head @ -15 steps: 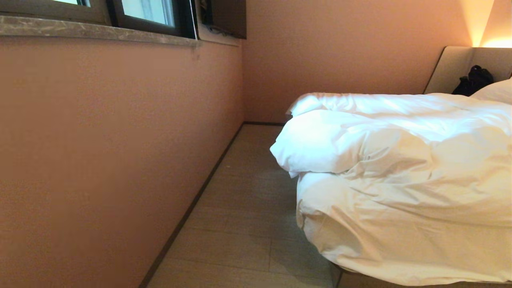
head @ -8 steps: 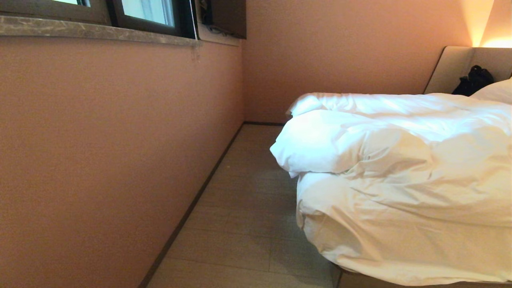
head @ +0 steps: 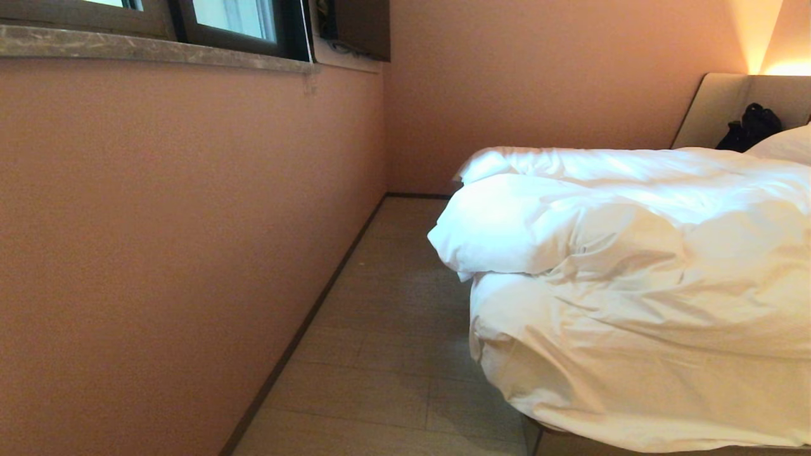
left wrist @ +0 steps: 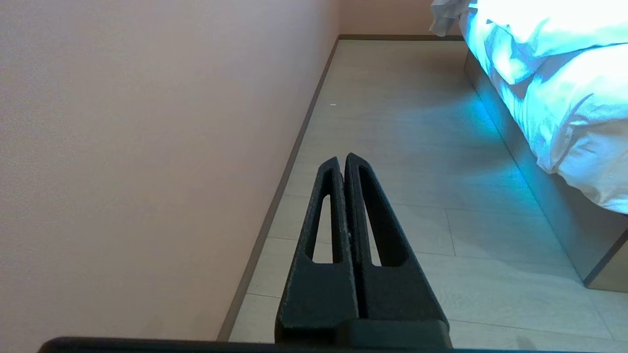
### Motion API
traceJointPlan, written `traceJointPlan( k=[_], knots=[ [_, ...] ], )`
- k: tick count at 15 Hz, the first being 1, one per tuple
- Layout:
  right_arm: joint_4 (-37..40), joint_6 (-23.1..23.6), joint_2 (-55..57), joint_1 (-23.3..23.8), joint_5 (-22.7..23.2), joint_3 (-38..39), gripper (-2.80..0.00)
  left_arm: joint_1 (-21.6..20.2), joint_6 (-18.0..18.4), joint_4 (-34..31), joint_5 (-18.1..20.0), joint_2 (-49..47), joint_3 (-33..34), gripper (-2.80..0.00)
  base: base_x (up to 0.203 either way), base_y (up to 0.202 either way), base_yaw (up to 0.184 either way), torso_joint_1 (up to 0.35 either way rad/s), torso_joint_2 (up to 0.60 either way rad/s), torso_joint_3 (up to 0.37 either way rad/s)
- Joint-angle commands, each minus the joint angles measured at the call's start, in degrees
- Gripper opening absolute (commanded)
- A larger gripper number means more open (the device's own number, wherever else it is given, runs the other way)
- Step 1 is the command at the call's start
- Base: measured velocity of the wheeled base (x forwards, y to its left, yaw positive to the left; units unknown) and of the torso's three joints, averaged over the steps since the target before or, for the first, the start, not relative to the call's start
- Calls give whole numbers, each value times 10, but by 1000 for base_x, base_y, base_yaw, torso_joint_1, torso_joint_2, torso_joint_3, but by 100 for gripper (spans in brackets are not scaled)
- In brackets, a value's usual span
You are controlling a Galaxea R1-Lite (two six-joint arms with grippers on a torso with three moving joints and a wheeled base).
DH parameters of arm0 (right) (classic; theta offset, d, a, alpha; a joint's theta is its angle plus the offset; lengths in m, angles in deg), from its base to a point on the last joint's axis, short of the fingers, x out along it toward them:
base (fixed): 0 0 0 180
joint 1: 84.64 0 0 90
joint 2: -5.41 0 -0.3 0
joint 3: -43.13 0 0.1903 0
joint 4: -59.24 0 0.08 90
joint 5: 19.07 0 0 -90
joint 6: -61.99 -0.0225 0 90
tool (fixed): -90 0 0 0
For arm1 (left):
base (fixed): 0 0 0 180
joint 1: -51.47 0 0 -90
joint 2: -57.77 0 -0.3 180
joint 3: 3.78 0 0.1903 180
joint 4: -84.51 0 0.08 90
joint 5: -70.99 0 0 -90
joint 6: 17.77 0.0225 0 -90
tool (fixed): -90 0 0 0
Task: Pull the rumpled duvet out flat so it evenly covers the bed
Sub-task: Hold the folded corner of the quilt
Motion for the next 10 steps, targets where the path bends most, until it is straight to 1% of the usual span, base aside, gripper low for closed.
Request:
traceJointPlan(
  k=[1,10],
  knots=[
    [0,0,0,0,0,0,-280,0,0,0,0,-1,0,-280,0,0,0,0,0,0],
    [0,0,0,0,0,0,-280,0,0,0,0,0,0,-280,0,0,0,0,0,0]
  ],
)
